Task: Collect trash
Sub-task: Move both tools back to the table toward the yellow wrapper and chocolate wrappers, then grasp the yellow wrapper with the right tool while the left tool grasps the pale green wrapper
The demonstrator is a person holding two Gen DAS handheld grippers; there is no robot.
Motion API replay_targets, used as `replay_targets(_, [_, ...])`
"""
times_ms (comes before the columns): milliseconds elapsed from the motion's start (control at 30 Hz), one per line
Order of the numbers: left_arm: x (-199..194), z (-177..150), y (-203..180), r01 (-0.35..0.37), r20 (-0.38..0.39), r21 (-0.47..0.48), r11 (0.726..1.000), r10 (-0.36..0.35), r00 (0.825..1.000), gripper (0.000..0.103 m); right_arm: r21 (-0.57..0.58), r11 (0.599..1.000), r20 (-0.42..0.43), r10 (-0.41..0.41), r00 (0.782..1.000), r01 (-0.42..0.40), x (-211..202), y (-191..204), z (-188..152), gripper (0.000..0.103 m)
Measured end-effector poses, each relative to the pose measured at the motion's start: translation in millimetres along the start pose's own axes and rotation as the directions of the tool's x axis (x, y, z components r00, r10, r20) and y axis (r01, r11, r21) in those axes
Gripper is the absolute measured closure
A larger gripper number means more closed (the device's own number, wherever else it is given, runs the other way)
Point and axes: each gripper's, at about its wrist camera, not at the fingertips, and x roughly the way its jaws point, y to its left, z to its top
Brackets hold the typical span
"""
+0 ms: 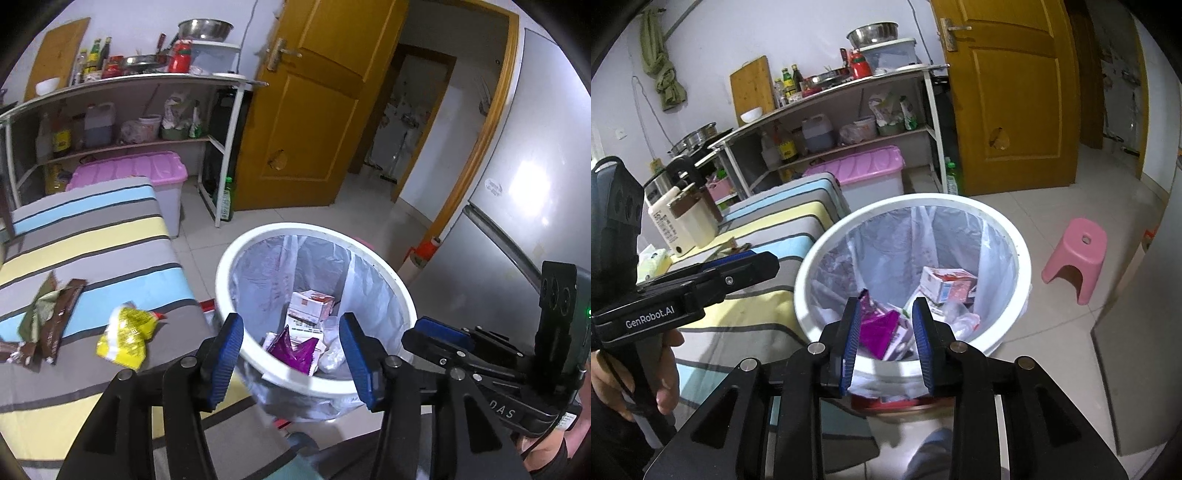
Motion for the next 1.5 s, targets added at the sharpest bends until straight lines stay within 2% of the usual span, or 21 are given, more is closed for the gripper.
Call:
replay_targets(400, [-47, -26, 30, -0.099, 0.041, -0.039, 0.994, 0.101, 0.994, 0.049, -0.042, 0.996, 0.014, 0.08, 0.997, -0.08, -7, 39, -8, 0.069])
replay_targets(867, [-82, -50, 82, -0.207, 0.046, -0.135, 0.969, 0.214, 0.976, 0.049, -0.101, 0.982, -0.05, 0.156, 0.986, -0.16, 15, 87, -12, 0.069])
replay_targets(1167, [-101, -47, 113, -0.276, 0.057, -0.178, 0.945, 0.29, 0.955, 0.049, -0.095, 0.977, -0.075, 0.183, 0.98, -0.189, 33, 101, -6, 0.068])
replay_targets(1267, [-106, -42, 123, -0.294, 0.064, -0.183, 0.938, 0.31, 0.949, 0.049, -0.092, 0.976, -0.084, 0.191, 0.978, -0.198, 41, 107, -2, 0.061])
replay_targets(1500, [-107, -35, 145, -0.347, 0.064, -0.193, 0.918, 0.364, 0.929, 0.049, -0.091, 0.971, -0.108, 0.21, 0.972, -0.22, 62, 124, 8, 0.061])
